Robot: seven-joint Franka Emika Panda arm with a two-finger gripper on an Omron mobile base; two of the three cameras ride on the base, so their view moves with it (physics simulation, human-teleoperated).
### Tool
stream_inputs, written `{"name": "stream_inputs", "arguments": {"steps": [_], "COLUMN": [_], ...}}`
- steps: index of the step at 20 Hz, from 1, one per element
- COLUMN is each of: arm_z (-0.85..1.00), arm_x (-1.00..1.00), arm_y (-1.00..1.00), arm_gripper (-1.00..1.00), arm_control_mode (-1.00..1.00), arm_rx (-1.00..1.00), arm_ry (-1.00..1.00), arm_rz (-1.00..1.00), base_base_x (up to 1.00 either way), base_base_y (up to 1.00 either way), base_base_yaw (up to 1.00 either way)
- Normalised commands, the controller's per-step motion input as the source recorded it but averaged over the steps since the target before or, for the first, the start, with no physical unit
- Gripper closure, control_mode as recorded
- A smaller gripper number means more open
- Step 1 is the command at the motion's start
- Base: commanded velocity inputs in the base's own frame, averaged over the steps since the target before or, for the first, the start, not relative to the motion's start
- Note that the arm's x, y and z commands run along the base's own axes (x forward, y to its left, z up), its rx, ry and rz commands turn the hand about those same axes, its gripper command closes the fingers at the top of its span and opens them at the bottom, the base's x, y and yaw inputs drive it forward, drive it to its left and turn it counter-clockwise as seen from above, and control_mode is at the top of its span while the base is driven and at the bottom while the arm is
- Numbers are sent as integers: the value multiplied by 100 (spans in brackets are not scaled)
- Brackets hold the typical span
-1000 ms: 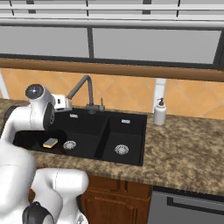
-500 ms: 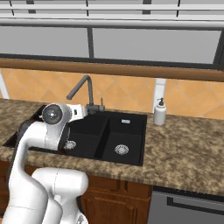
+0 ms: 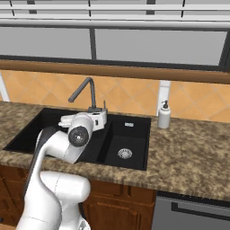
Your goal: Pick the pan and sponge and place them into the sink. Then turn on the water.
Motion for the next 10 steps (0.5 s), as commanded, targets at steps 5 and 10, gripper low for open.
{"name": "stream_inputs", "arguments": {"steps": [5,10], "arm_z": [-11,-14], "arm_x": [53,52], "arm_y": [-19,-11], "arm_gripper": [-100,-100], "arm_control_mode": [-100,-100], "arm_rx": [4,0], "arm_ry": [-22,-17], "arm_rz": [10,10], "base_base_x": [0,0], "base_base_y": [0,0], "base_base_yaw": [0,0]}}
